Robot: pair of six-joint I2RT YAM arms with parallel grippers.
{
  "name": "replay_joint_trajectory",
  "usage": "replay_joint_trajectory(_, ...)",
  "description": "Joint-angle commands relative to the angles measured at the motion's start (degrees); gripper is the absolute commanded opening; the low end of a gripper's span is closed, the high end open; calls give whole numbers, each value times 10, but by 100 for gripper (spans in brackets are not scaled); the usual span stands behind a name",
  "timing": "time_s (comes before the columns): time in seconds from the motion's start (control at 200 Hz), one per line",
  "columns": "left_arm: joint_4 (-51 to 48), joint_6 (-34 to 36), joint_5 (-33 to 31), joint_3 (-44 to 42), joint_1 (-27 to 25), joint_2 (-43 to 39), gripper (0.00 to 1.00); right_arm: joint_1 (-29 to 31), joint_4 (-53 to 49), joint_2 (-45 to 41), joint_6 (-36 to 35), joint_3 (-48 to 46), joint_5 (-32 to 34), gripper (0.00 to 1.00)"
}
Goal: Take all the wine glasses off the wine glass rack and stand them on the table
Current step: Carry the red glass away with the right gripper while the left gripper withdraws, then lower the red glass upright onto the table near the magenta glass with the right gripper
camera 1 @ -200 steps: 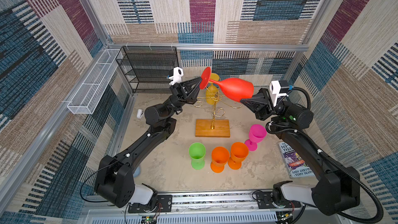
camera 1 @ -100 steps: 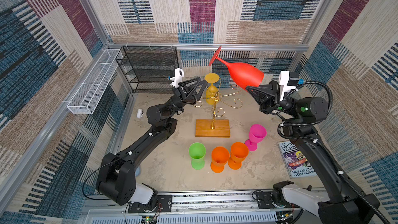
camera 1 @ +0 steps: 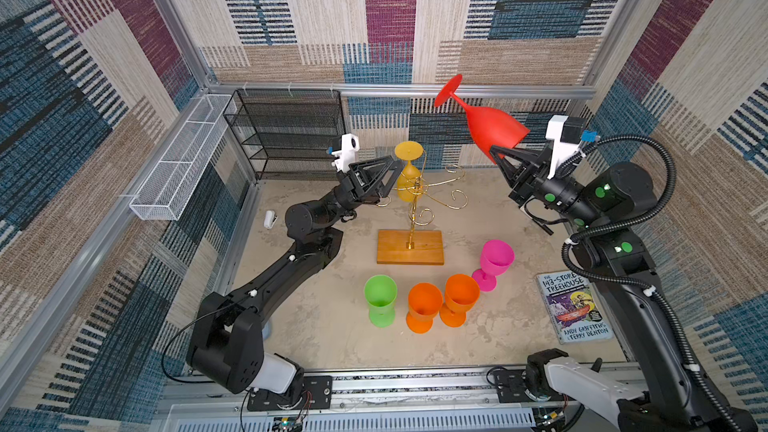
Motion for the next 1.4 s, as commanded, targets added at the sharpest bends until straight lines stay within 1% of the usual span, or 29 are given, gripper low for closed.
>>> replay_joint_trajectory(0.0, 13, 29, 32, 8, 1, -7, 52, 0, -91, 1, -23, 31, 97, 0)
replay_joint_trajectory(0.12, -10, 57, 65, 11, 1, -13, 51, 0, -160, 10, -31, 70, 168, 0)
replay_joint_trajectory(0.215, -58, 103, 98, 10, 1, -28, 52, 0, -219, 23, -39, 104, 221, 0)
replay_joint_trajectory(0.275, -107, 154, 121, 5, 1, -46, 51, 0, -267, 35, -48, 135, 251, 0)
replay_joint_trajectory(0.335, -180, 218, 131, -3, 1, -72, 51, -2, -311, 47, -56, 161, 273, 0)
replay_joint_trajectory(0.466, -365, 370, 129, -4, 1, -133, 52, -16, -367, 69, -64, 182, 301, 0)
replay_joint_trajectory(0.521, -419, 415, 122, -6, 1, -154, 51, -30, -383, 78, -66, 183, 301, 0)
replay_joint_trajectory(0.596, -474, 453, 119, -10, 1, -179, 51, -50, -401, 91, -67, 175, 298, 0)
replay_joint_trajectory(0.671, -491, 469, 117, -21, 1, -197, 52, -81, -408, 103, -70, 156, 278, 0)
replay_joint_trajectory(0.796, -493, 474, 124, -40, 1, -215, 51, -134, -414, 131, -74, 130, 209, 0)
replay_joint_trajectory(0.861, -497, 479, 126, -47, 1, -222, 52, -147, -421, 146, -77, 124, 181, 0)
replay_joint_trajectory(0.931, -507, 488, 128, -53, 1, -232, 51, -150, -434, 167, -84, 124, 167, 0)
replay_joint_trajectory(1.107, -541, 514, 127, -63, 1, -256, 51, -150, -458, 210, -85, 121, 156, 0)
replay_joint_trajectory(1.147, -548, 518, 127, -64, 1, -260, 51, -150, -458, 213, -84, 102, 157, 0)
replay_joint_trajectory(1.392, -545, 520, 131, -74, 1, -264, 51, -147, -495, 223, -98, 67, 192, 0)
